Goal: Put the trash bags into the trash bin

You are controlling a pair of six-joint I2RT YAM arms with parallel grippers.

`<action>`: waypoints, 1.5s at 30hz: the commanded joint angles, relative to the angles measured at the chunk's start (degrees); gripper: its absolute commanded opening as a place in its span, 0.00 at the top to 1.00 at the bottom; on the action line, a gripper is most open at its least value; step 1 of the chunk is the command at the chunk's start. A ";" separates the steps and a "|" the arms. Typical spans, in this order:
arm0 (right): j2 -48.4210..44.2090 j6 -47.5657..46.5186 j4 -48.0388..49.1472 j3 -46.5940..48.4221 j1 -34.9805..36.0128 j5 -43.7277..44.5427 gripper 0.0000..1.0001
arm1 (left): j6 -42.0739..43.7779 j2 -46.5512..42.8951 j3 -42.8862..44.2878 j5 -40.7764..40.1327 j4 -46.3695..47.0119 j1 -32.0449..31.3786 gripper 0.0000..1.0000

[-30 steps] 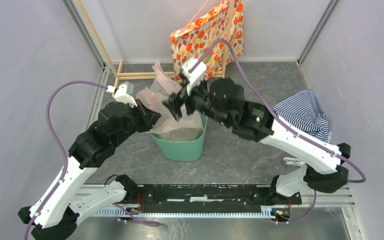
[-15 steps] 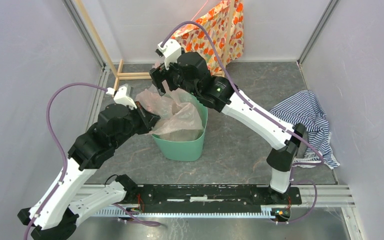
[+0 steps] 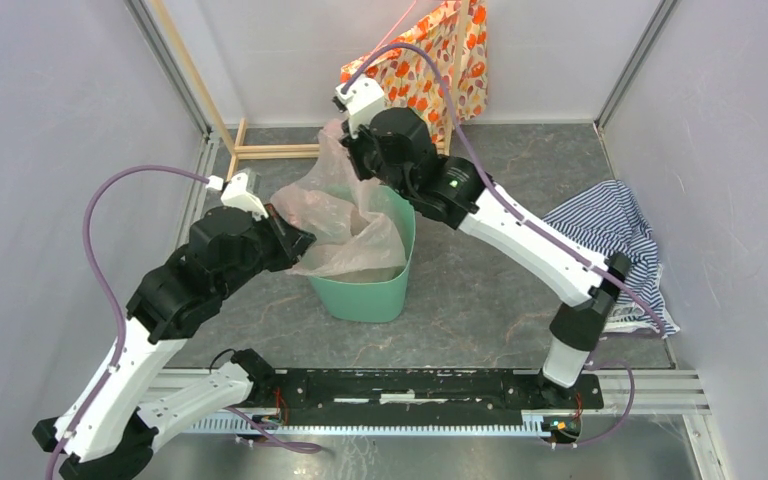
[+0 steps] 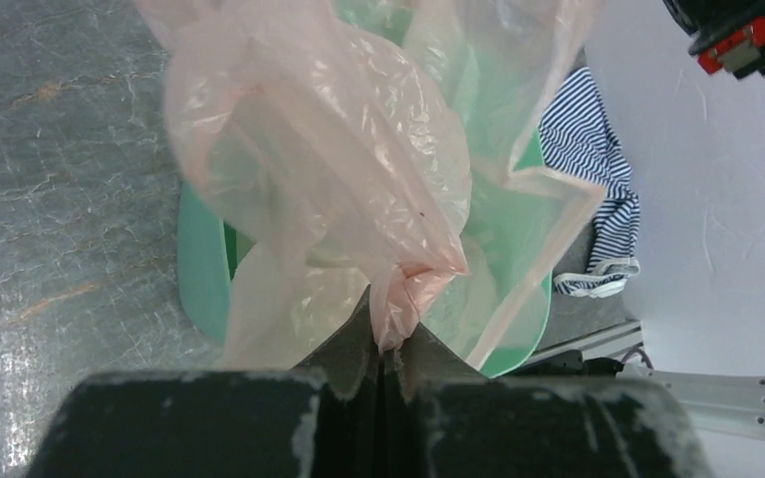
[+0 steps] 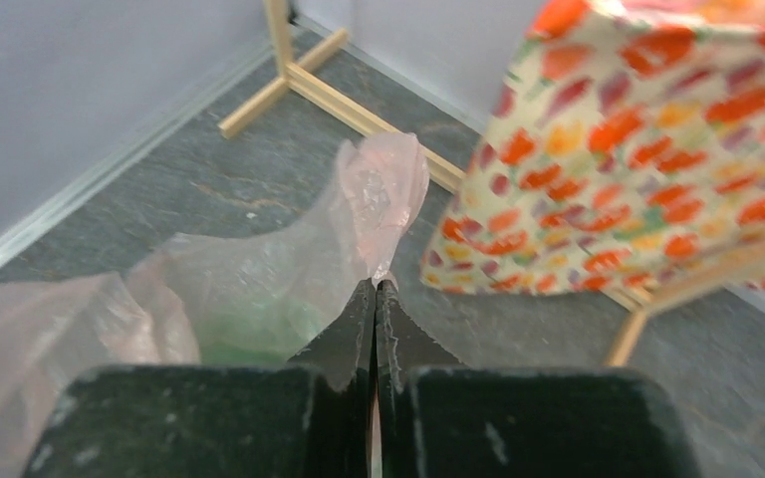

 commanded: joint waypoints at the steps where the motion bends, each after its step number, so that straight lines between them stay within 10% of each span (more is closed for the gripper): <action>1: -10.17 0.12 -1.56 -4.69 -0.65 8.46 1.00 | -4.03 -1.34 3.98 -2.15 -4.16 0.12 0.98; 15: -25.42 5.16 -15.83 -16.80 -3.44 19.75 1.00 | -11.33 -3.83 5.99 -1.50 -18.99 0.13 0.98; 32: -39.72 15.41 -18.41 -48.54 -3.73 13.77 1.00 | -17.88 -11.38 -9.88 2.08 -20.16 0.13 0.98; 45: -36.21 12.98 -9.40 -53.20 -4.25 20.81 1.00 | -18.70 -9.39 -14.38 -20.39 -15.59 0.13 0.98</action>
